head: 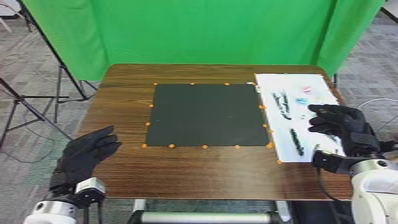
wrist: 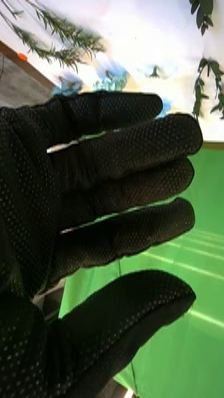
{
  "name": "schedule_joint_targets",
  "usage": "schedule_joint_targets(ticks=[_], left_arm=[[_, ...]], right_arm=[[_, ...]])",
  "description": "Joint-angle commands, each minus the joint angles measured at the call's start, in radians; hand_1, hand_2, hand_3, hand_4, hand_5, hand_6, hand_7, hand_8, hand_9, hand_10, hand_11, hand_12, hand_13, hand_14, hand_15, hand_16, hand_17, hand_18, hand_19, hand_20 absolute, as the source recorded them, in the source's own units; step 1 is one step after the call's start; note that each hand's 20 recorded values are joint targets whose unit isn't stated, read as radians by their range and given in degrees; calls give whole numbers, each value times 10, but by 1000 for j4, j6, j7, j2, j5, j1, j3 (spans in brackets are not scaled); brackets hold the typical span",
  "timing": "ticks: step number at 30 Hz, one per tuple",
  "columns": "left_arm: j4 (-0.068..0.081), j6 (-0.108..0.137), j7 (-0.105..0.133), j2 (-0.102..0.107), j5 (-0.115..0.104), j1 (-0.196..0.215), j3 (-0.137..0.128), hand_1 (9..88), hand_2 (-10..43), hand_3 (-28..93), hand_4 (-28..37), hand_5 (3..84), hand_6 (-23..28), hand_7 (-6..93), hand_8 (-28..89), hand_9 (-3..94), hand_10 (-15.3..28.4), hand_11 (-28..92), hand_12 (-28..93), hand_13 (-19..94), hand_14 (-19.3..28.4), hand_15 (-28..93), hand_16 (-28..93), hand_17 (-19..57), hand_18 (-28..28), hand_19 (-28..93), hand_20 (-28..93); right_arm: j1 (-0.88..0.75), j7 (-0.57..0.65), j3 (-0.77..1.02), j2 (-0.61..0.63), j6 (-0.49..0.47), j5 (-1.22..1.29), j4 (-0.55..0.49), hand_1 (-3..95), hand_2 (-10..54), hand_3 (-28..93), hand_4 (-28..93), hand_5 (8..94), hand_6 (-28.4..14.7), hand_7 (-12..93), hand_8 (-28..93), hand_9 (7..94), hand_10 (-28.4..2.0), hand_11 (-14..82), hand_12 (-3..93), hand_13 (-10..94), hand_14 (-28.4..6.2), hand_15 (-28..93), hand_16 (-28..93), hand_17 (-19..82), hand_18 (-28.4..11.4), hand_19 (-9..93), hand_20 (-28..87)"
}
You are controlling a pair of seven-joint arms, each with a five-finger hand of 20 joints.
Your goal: Arrange flowers
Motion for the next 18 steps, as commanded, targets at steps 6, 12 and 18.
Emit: schedule_joint_targets(ticks=[6, 12, 18], left_arm=[[-13, -5, -3, 2, -1, 16, -5, 275, 69, 786, -133, 484, 153, 130, -78, 405, 234, 380, 102, 300, 284, 642, -138, -71, 227, 592, 268], [-17, -16, -14, -9, 11, 15, -11, 275, 69, 787, -133, 484, 153, 130, -79, 405, 234, 381, 102, 299, 284, 640, -138, -73, 226, 589, 266], [-18, -17, -21, -13, 15, 11, -10, 275, 69, 787, -133, 484, 153, 131, -79, 405, 234, 380, 102, 298, 284, 639, -137, -74, 226, 587, 265]], right_arm=[[-1, 6, -3, 8, 1, -8, 0, 329, -28, 841, -255, 612, -44, 209, -139, 570, -167, 409, 204, 561, -132, 542, 132, 187, -198, 639, 139], [10, 69, -29, 53, 27, -205, -16, 330, -30, 836, -255, 611, -45, 206, -138, 568, -172, 434, 215, 568, -127, 624, 159, 217, -194, 707, 168], [40, 317, -130, 127, 17, -587, -31, 329, -48, 787, -246, 631, -63, 181, -123, 588, -165, 666, 324, 599, -122, 877, 327, 298, -222, 881, 290]])
